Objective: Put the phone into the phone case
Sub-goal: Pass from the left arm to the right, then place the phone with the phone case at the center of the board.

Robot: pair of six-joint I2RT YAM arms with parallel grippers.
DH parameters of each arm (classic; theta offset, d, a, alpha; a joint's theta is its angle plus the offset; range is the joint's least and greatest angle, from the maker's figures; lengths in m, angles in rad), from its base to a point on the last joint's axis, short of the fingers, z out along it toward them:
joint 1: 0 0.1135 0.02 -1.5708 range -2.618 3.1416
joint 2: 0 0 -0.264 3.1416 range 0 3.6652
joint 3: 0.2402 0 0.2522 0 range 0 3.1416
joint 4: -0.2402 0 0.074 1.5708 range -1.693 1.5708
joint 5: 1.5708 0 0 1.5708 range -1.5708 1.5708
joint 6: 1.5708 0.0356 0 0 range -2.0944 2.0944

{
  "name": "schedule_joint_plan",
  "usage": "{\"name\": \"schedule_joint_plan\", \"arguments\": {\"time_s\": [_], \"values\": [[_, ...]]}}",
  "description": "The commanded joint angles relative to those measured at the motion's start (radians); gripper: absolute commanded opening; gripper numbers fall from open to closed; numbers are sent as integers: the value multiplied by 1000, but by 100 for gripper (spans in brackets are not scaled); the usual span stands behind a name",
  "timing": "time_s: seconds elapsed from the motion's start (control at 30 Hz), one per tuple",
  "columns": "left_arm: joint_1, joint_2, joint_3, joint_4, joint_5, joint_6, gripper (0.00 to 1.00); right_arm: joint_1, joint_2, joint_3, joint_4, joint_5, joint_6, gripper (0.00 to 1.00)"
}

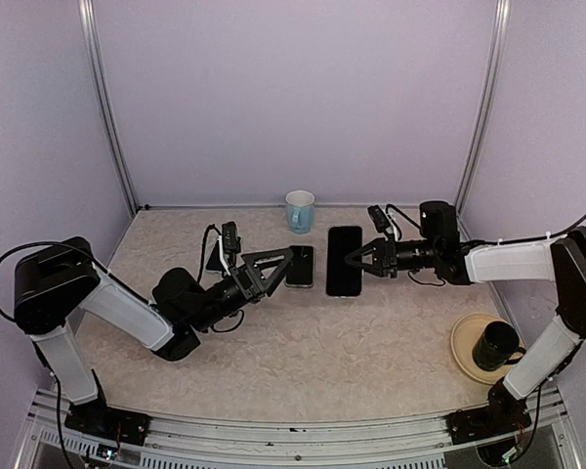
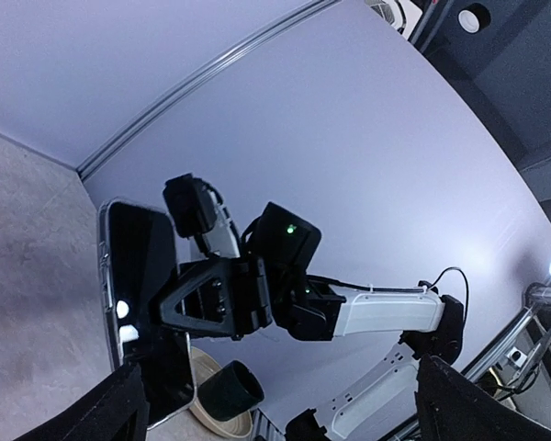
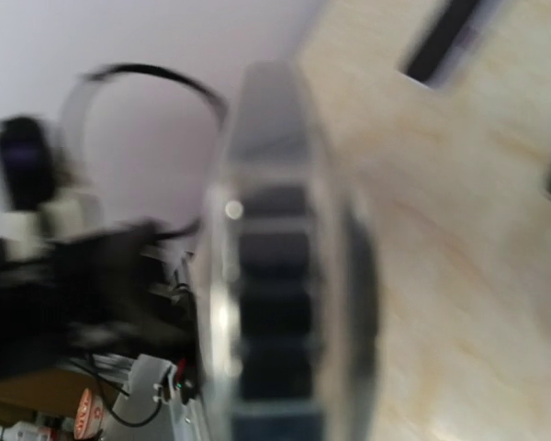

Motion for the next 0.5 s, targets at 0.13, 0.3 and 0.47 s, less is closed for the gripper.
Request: {"name": "schedule_joint_plan", "arguments": {"time_s": [0.13,0.3,0.47], "values": [[-10,-248,-20,-431,-153,228,99,-105,96,143,-266,-51,-155,0],[-23,-394,-25,-690,-306,323,99,-147,187,249,-380,-38,-203,0],[-26,-523,-40,-884,-403,330,99,-175,290,392,-544,12,-284,0]]}}
